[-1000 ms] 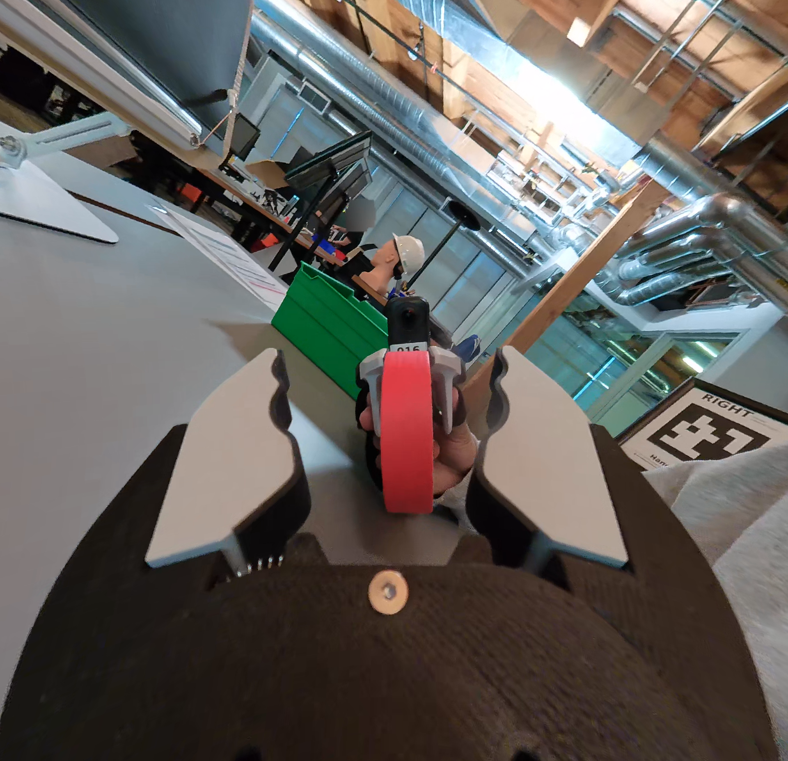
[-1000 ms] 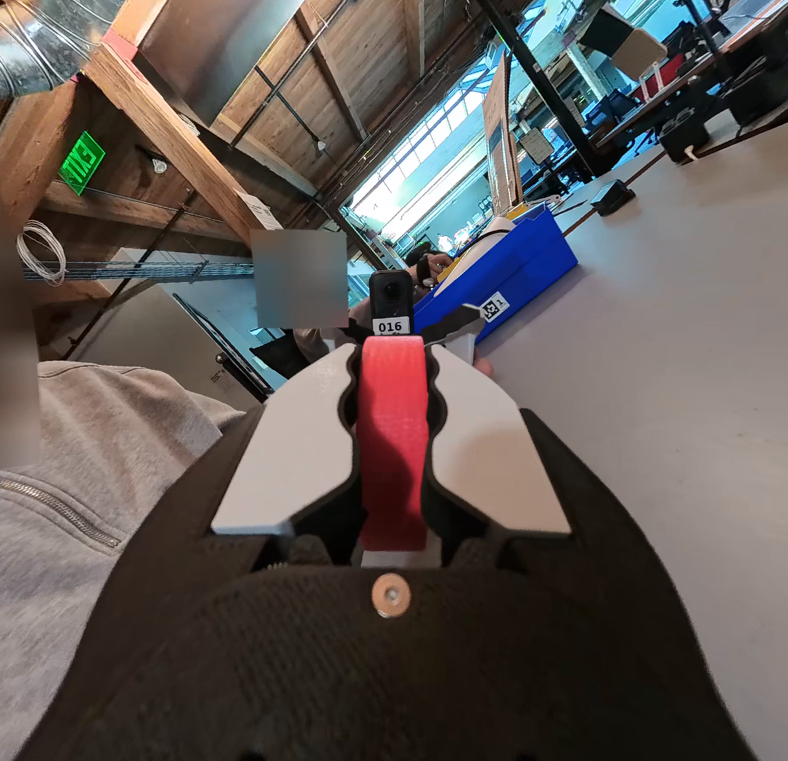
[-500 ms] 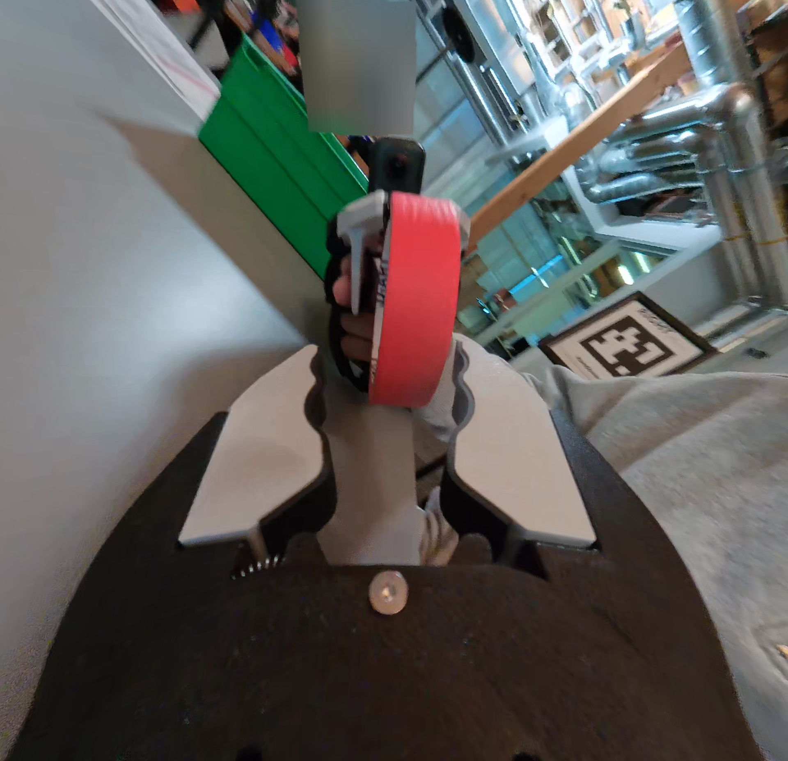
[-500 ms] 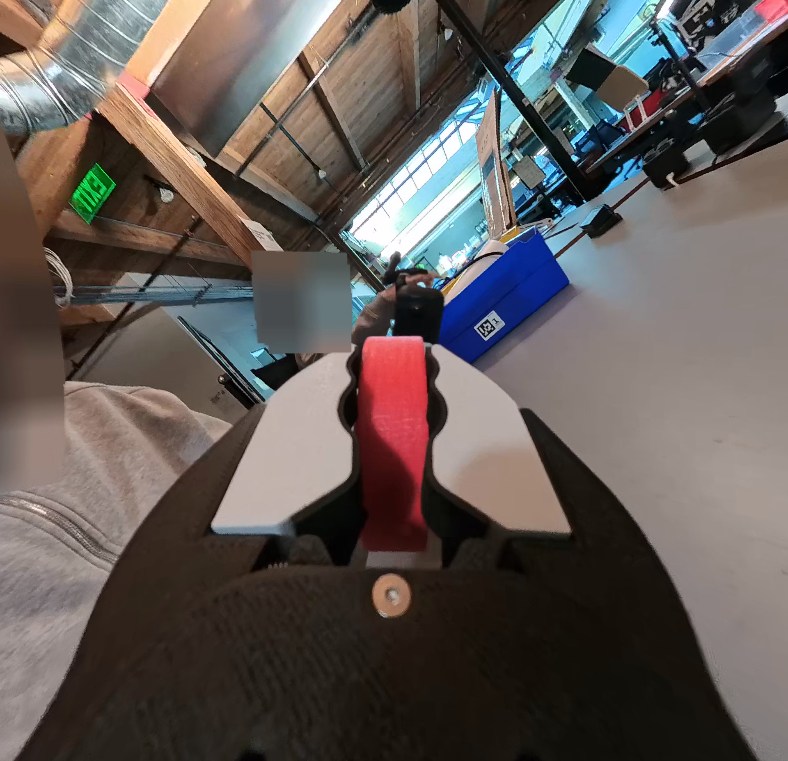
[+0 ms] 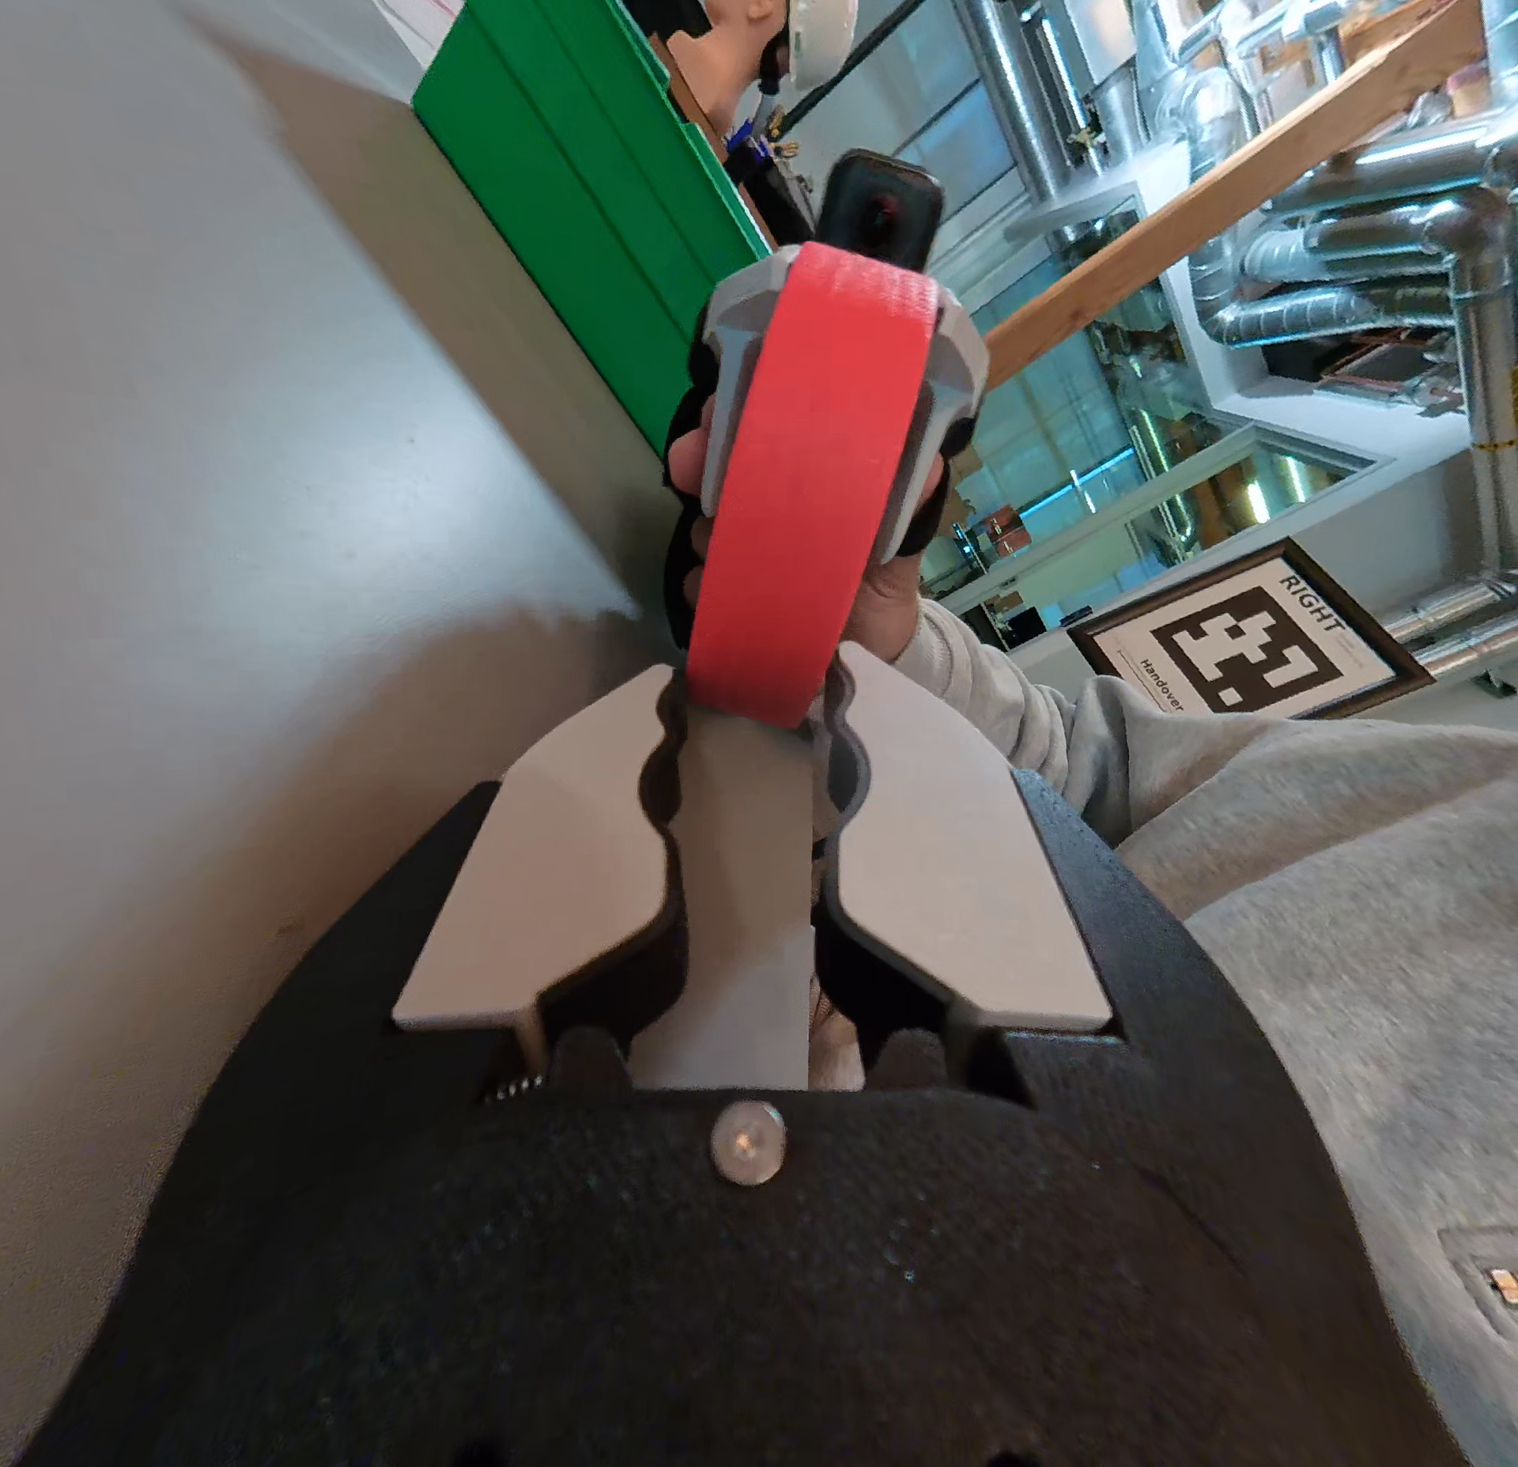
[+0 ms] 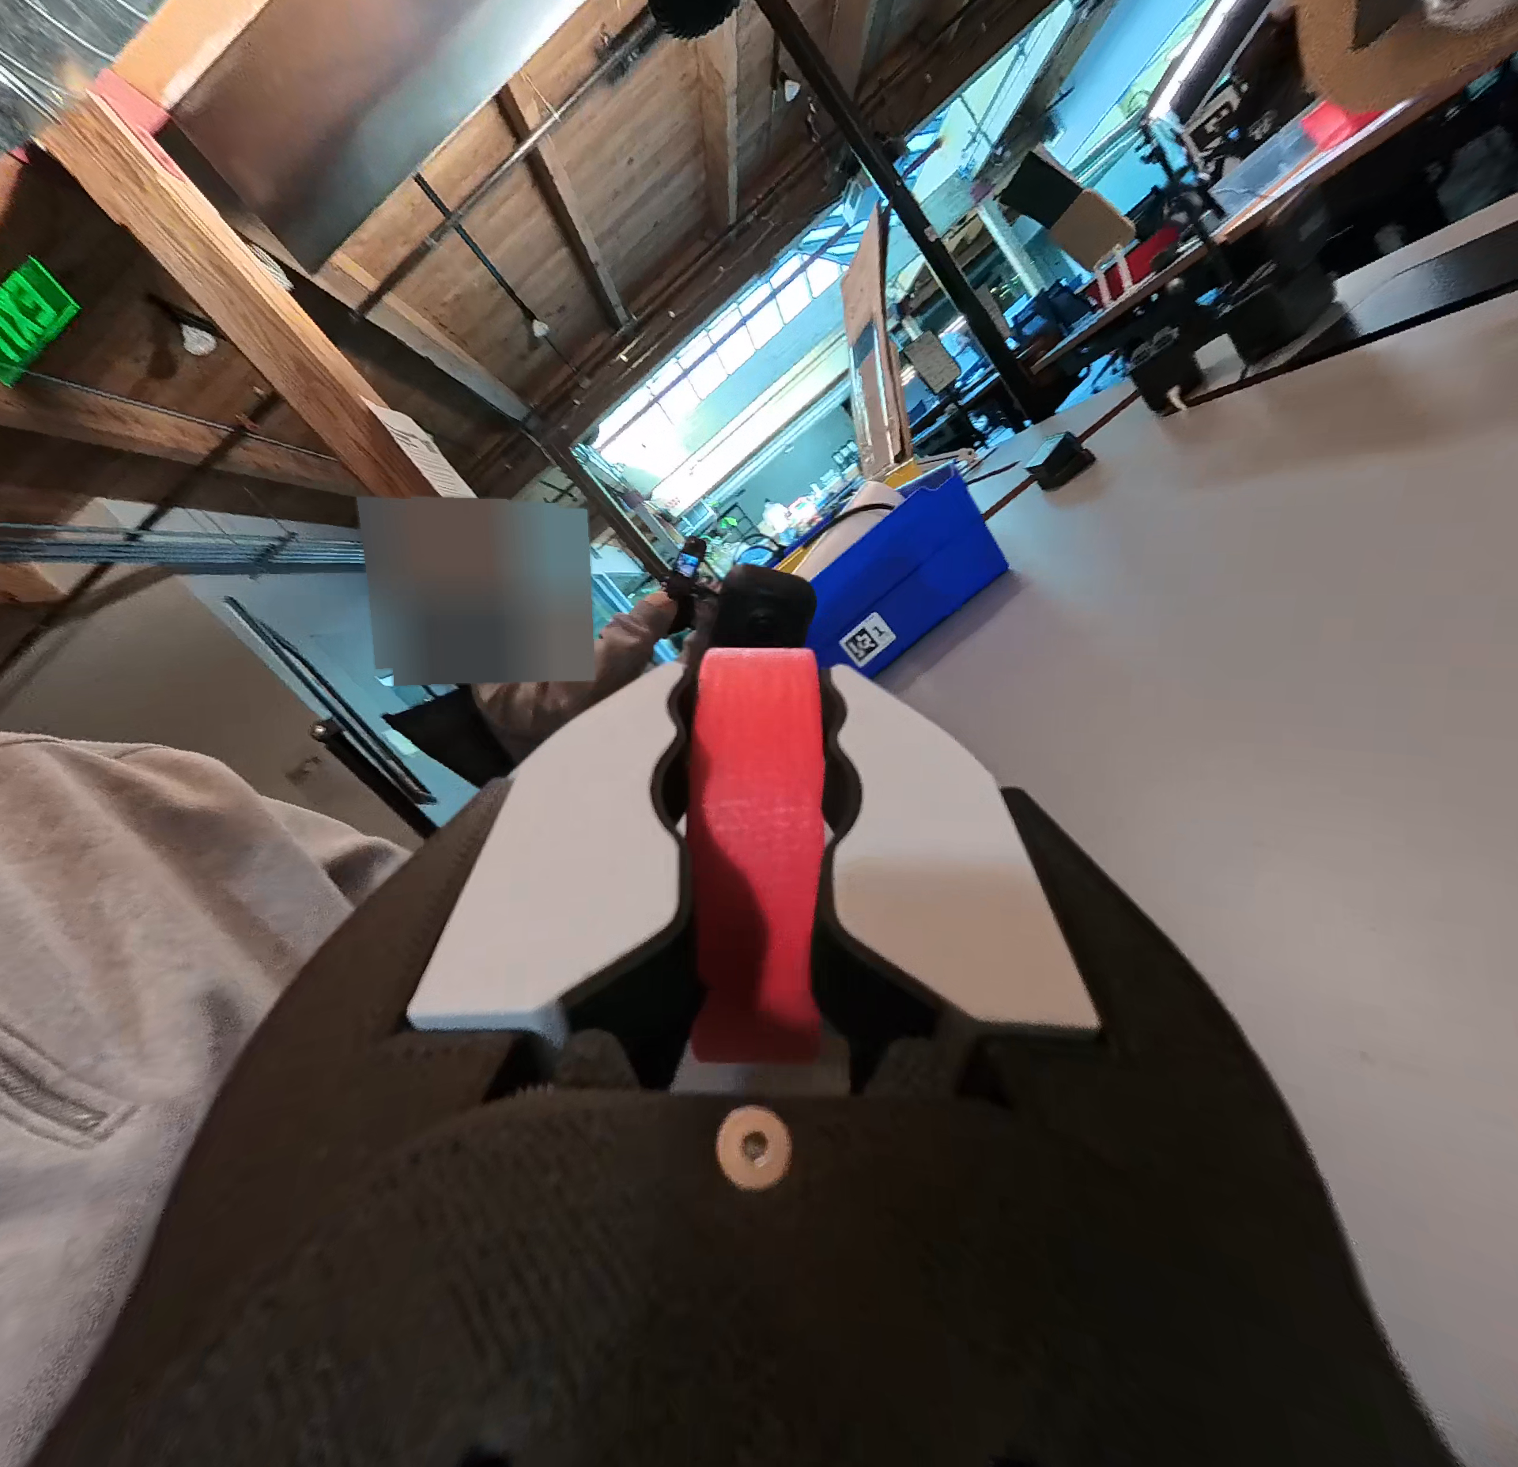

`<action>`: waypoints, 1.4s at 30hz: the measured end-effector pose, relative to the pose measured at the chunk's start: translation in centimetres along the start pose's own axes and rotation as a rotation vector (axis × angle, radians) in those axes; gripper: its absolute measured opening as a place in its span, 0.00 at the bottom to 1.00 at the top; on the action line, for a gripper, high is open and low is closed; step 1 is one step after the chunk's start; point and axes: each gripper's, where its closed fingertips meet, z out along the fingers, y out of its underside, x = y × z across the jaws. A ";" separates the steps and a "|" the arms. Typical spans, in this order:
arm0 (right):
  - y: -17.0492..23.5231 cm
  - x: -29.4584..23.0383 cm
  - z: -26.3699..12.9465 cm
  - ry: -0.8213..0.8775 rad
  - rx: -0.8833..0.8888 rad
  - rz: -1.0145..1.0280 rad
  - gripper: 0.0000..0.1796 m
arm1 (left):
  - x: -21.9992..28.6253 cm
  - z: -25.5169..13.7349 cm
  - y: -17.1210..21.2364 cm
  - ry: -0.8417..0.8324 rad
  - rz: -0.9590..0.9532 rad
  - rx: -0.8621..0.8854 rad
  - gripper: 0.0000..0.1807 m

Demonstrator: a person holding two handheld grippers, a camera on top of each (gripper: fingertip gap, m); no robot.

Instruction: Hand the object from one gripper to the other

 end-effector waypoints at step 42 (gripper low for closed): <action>3.7 -2.2 2.7 0.051 -0.121 -0.176 0.28 | 2.6 -4.8 -5.4 -0.098 0.576 0.253 0.07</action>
